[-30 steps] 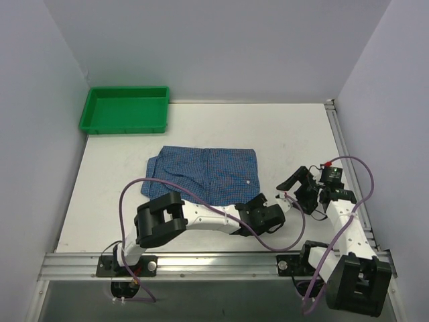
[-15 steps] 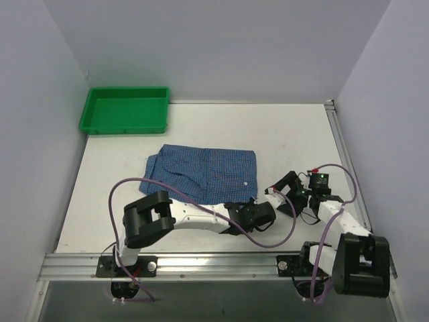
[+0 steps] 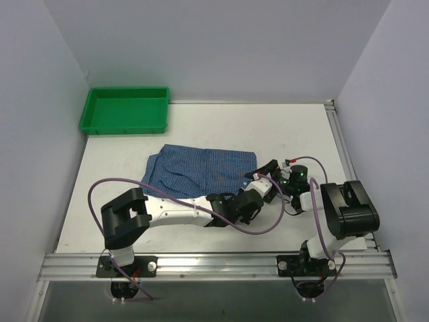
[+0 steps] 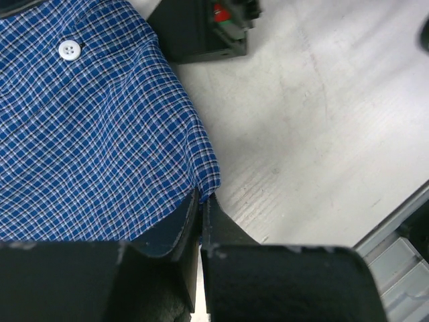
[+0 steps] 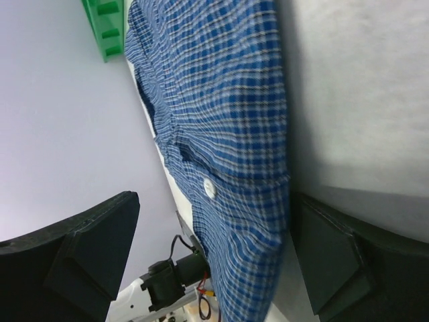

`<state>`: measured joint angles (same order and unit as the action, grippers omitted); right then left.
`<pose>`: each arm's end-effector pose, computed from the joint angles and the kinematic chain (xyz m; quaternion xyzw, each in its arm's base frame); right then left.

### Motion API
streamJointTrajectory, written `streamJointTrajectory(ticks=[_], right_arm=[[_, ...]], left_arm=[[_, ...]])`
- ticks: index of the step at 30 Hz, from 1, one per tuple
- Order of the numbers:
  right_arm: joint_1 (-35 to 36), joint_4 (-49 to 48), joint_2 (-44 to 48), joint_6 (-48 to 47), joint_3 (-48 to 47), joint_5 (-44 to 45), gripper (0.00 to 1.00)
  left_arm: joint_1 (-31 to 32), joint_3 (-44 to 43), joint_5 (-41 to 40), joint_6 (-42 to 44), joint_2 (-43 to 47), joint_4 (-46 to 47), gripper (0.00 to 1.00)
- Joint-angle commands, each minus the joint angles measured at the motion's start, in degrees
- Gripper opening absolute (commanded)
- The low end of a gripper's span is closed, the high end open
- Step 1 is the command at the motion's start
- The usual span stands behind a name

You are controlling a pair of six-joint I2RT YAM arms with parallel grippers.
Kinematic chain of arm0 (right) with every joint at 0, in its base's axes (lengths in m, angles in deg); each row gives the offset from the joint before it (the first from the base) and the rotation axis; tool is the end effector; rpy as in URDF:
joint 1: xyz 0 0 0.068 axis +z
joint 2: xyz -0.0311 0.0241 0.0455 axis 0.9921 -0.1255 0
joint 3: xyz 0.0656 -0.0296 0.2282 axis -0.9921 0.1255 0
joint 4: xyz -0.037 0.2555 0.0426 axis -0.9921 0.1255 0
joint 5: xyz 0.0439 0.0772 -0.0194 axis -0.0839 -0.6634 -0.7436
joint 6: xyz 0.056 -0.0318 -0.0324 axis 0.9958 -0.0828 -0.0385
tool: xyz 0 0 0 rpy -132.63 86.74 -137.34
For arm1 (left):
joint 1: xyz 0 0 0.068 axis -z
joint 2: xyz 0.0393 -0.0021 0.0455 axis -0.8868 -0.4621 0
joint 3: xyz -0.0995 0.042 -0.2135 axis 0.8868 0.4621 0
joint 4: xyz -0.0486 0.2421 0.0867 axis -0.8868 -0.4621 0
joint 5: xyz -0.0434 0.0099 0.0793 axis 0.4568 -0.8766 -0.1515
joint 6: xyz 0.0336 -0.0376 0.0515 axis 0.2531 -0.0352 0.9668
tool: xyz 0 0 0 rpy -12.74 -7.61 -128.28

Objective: Fold and stack the long sleeve shirts
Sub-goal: Fold the shirt

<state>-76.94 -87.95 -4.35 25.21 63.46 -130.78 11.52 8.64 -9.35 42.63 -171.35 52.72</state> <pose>0.2526 0.0676 0.0849 0.1941 0.7719 0.5538 0.2445 0.1304 -0.3760 0.1573 0.3150 0.8577 -0.1682 0.3699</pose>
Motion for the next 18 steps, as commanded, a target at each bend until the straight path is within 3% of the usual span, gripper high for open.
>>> streamJointTrajectory(ticks=[1, 6, 12, 15, 16, 18], right_arm=[[3.11, -2.97, -7.60, 1.63, 1.13, 3.29, 0.96], [5.23, -8.07, -12.89, 2.24, 0.34, 3.03, 0.89], [7.07, -14.93, -17.64, 4.44, 0.07, 1.89, 0.72], [7.60, -15.81, -18.08, 4.44, 0.07, 1.54, 0.53], [7.60, -15.64, -17.65, 4.35, 0.16, 1.45, 0.37], [7.43, -14.24, -16.95, 3.39, 0.08, 1.18, 0.23]], left_arm=[[-0.69, 0.02, 1.94, -2.38, 3.95, 3.99, 0.09], [-0.87, 0.02, 2.91, -2.82, 4.56, 4.52, 0.11], [-1.13, 0.81, 2.91, -4.05, 4.74, 4.52, 0.14], [-1.92, 1.25, 2.65, -5.46, 5.44, 4.17, 0.15], [-2.45, 1.51, 2.64, -6.33, 5.71, 3.90, 0.16], [-3.07, 1.25, 3.43, -7.04, 6.67, 2.77, 0.25]])
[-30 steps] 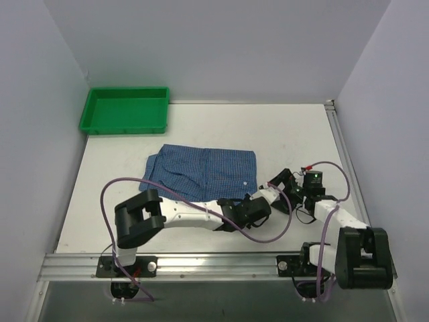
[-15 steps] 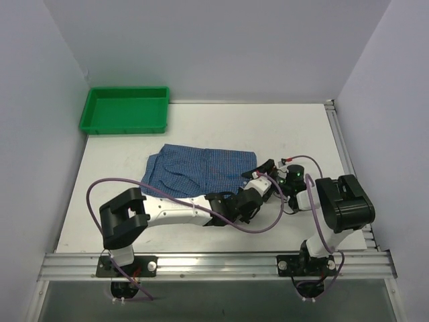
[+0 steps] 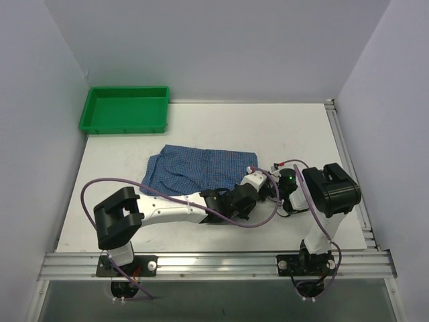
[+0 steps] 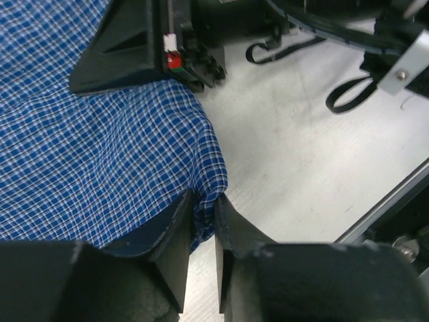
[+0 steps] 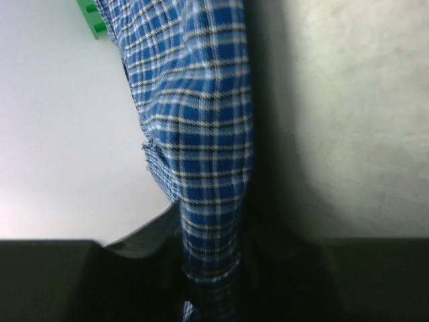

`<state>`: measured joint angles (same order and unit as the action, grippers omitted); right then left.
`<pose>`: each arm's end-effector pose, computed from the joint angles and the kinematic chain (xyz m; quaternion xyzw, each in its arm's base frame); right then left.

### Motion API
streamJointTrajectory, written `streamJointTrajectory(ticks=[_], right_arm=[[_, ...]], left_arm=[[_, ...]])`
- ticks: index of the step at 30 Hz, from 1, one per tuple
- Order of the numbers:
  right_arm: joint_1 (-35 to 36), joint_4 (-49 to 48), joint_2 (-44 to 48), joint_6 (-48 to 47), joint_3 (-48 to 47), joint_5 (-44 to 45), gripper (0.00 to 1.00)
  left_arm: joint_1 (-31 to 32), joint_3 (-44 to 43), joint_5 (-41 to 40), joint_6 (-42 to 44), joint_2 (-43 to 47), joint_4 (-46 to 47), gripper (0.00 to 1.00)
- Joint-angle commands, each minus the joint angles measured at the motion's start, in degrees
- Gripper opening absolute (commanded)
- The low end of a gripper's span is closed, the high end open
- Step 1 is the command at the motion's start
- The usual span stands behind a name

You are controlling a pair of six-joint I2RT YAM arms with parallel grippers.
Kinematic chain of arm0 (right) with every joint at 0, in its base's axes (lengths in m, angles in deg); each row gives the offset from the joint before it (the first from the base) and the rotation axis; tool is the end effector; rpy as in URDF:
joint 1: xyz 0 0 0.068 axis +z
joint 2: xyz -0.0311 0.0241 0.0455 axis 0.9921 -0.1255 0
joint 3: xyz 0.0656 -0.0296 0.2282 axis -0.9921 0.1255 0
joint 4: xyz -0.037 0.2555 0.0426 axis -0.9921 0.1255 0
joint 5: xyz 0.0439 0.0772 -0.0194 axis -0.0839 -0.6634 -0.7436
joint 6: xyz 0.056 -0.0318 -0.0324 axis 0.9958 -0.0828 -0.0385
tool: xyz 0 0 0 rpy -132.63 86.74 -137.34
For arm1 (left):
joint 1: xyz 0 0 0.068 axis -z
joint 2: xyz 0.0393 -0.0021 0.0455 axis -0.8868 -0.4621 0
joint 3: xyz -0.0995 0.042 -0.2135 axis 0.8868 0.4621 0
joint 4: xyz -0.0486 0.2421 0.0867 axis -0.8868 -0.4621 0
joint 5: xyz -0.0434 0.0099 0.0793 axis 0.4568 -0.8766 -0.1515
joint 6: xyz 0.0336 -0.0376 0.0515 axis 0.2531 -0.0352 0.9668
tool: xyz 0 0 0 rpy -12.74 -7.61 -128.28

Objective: Fold and stack the long sleeve shirts
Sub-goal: Fold the shirt

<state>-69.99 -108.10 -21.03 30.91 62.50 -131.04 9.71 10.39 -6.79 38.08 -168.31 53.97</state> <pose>0.2481 0.0991 0.0567 0.1639 0.7616 0.5915 0.2079 0.1382 -0.3674 0.1684 0.2697 0.8676 -0.2075 0.3626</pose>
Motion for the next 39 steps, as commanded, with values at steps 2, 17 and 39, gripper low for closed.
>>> streamJointTrajectory(ticks=[2, 17, 39], right_arm=[[0.30, 11.35, 2.36, -5.28, 0.60, 1.62, 0.05], [-4.35, 63.82, 19.59, -30.35, -13.19, 8.91, 0.00], [-6.65, 96.96, 29.53, -45.56, -31.92, 22.53, 0.00]], left_arm=[[-1.69, -0.76, 1.49, -2.67, 5.21, 0.55, 0.34], [-19.24, 8.71, 2.28, -3.28, 27.01, -14.48, 0.93], [-44.23, 23.93, 18.81, -11.81, 14.19, -3.59, 0.56]])
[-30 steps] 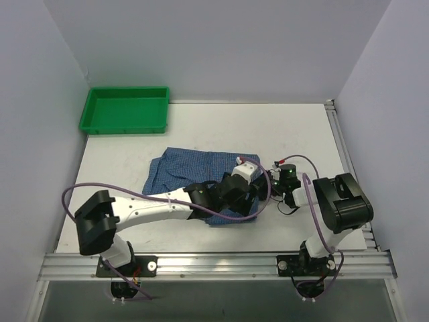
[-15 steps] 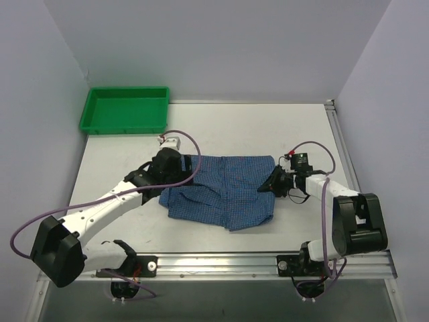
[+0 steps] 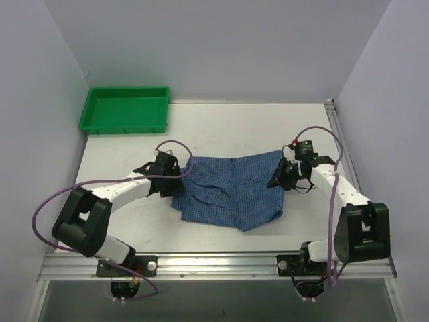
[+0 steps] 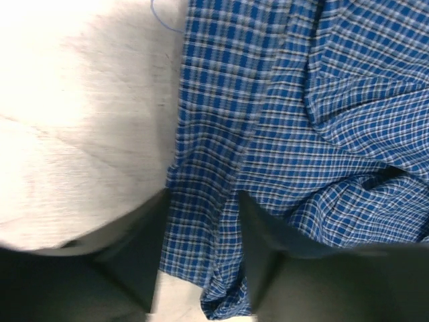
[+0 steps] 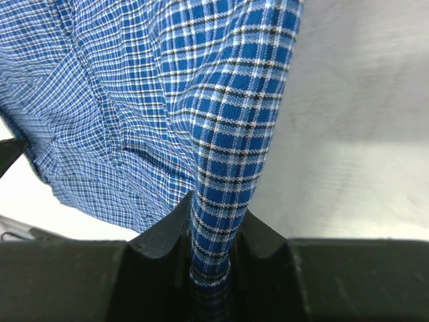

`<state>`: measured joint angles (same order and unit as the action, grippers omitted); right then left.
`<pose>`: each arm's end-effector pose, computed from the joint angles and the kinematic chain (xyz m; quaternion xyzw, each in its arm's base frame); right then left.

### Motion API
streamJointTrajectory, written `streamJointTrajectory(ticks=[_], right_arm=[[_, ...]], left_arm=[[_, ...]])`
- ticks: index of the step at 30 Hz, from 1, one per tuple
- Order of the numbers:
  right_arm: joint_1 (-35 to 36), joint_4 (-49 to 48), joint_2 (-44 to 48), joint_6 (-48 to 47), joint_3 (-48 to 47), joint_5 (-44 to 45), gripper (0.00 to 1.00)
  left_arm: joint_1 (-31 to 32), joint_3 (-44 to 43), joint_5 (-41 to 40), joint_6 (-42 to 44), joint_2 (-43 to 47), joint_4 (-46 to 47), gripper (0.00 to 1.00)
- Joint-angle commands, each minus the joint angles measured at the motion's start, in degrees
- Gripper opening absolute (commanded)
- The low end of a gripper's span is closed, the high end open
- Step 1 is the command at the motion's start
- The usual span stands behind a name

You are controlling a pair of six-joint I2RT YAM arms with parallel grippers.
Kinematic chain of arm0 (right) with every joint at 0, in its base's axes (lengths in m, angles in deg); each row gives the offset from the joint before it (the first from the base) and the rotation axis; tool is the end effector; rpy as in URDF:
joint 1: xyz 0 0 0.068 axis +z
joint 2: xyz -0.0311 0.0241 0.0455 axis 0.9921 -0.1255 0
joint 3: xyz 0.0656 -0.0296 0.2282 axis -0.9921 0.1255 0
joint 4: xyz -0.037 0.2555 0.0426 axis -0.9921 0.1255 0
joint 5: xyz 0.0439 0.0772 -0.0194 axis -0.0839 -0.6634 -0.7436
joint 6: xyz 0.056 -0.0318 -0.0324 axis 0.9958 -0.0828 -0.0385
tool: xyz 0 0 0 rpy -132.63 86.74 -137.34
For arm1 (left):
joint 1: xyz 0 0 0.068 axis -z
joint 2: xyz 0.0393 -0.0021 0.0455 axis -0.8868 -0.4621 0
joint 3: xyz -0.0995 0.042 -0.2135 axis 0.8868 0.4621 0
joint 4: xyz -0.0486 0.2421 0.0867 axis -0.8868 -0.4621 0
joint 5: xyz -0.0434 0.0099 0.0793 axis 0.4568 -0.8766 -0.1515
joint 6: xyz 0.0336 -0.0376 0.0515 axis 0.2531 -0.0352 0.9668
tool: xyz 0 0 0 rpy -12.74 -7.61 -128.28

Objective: Fold and stack the long sleeve shirts
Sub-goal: Fold the shirt

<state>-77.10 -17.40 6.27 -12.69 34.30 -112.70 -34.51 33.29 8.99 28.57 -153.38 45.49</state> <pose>0.2872 0.0549 0.1573 0.0983 0.9205 0.2920 0.2403 0.2587 -0.1339 0.1125 -0.0997 0.9602 -0.1220 0.2306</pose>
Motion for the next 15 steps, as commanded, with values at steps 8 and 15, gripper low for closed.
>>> streamJointTrajectory(ticks=[8, 15], right_arm=[[5.28, 13.91, 0.92, -3.71, -13.82, 16.76, 0.00], [12.40, 21.64, -2.60, -3.72, -22.43, 31.34, 0.00]], left_arm=[[3.41, 5.15, 8.21, -6.51, -1.89, 10.34, 0.29], [8.94, 6.83, 9.27, -11.09, -3.29, 15.61, 0.27]])
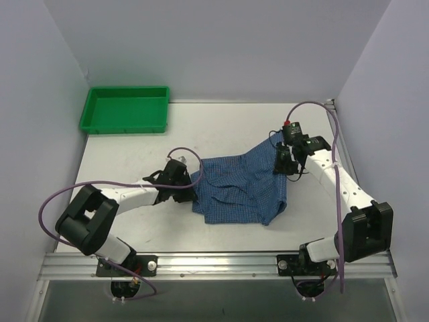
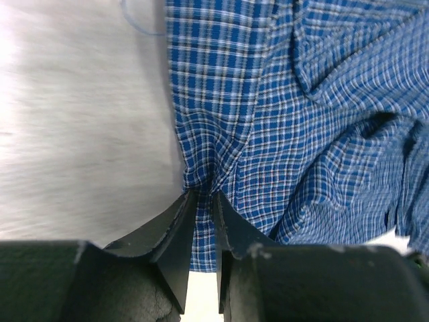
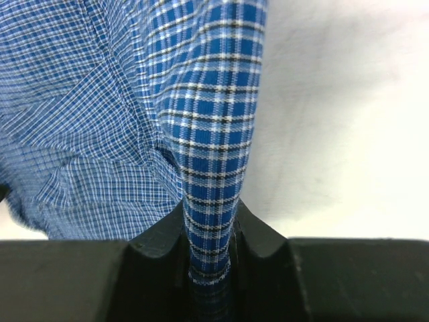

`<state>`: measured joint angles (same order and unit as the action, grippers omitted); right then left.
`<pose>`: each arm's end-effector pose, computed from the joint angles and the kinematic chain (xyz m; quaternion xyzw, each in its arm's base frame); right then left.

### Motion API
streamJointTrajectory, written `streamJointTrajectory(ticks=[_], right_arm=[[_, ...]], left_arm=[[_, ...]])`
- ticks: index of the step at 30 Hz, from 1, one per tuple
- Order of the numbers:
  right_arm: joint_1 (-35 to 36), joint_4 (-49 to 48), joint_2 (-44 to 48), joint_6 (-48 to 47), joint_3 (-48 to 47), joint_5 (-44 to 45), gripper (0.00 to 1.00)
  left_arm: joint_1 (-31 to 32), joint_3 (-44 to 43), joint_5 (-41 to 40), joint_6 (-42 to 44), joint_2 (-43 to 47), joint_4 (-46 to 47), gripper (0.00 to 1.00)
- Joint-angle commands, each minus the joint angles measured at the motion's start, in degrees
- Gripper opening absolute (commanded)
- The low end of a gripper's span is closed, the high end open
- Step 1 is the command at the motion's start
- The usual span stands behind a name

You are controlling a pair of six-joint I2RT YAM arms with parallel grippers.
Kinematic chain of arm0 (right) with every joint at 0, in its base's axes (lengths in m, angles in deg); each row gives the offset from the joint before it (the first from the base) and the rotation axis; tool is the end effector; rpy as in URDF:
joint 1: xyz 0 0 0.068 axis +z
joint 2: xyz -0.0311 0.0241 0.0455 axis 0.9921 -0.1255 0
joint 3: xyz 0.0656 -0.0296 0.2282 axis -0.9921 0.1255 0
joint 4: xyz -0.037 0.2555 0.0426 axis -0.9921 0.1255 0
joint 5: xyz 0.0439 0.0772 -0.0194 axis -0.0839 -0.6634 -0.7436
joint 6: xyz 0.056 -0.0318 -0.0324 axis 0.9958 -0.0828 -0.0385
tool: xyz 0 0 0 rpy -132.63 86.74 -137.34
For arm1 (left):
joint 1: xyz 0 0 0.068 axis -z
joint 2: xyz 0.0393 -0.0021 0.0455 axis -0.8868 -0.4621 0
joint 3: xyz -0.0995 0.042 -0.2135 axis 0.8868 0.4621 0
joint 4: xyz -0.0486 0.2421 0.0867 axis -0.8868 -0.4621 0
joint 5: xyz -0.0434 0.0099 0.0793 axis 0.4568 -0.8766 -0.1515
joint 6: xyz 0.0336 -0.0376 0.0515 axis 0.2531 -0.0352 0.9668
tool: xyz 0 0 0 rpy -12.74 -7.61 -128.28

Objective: Fold and stack the long sleeve shirts
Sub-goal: Fold the shirt

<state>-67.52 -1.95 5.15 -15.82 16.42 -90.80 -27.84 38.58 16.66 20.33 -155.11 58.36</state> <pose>0.3021 0.0869 0.2278 0.0574 0.9412 0.1423 0.3010 0.2390 -0.1711 0.0938 -0.0919 0.9460 -0.2312 0.2077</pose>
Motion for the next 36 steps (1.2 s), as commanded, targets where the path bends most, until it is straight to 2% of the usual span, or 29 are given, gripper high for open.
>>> streamJointTrajectory(ticks=[1, 6, 11, 20, 27, 30, 34, 36], right_arm=[[3.88, 7.07, -2.10, -0.41, -5.53, 13.46, 0.00], [10.03, 11.73, -7.10, 1.34, -11.59, 20.26, 0.00], [17.95, 14.90, -13.95, 3.27, -18.27, 24.13, 0.05], [28.57, 15.78, -25.64, 6.18, -26.01, 24.67, 0.10], [35.79, 14.11, -32.42, 4.07, -29.53, 24.58, 0.12], [36.94, 12.36, -33.39, 3.54, -28.74, 22.56, 0.21], [37.29, 8.84, -32.43, 3.71, -26.20, 19.48, 0.39], [37.20, 7.08, -31.81, 4.33, -25.84, 19.30, 0.41]], left_arm=[[2.80, 1.71, 1.60, -3.38, -1.74, 3.18, 0.27], [5.09, 2.77, 1.42, -6.98, -0.87, 5.64, 0.27], [5.97, 4.87, 0.10, -10.23, 0.80, 8.89, 0.28], [6.06, 9.01, -0.69, -13.66, 3.35, 12.06, 0.28], [6.06, 10.94, -0.86, -15.07, 3.27, 13.82, 0.28], [6.06, 11.56, -0.95, -15.51, 3.35, 14.17, 0.28], [6.06, 11.82, -0.95, -16.12, 3.18, 15.05, 0.28], [6.06, 12.00, -0.78, -16.30, 3.00, 15.22, 0.28]])
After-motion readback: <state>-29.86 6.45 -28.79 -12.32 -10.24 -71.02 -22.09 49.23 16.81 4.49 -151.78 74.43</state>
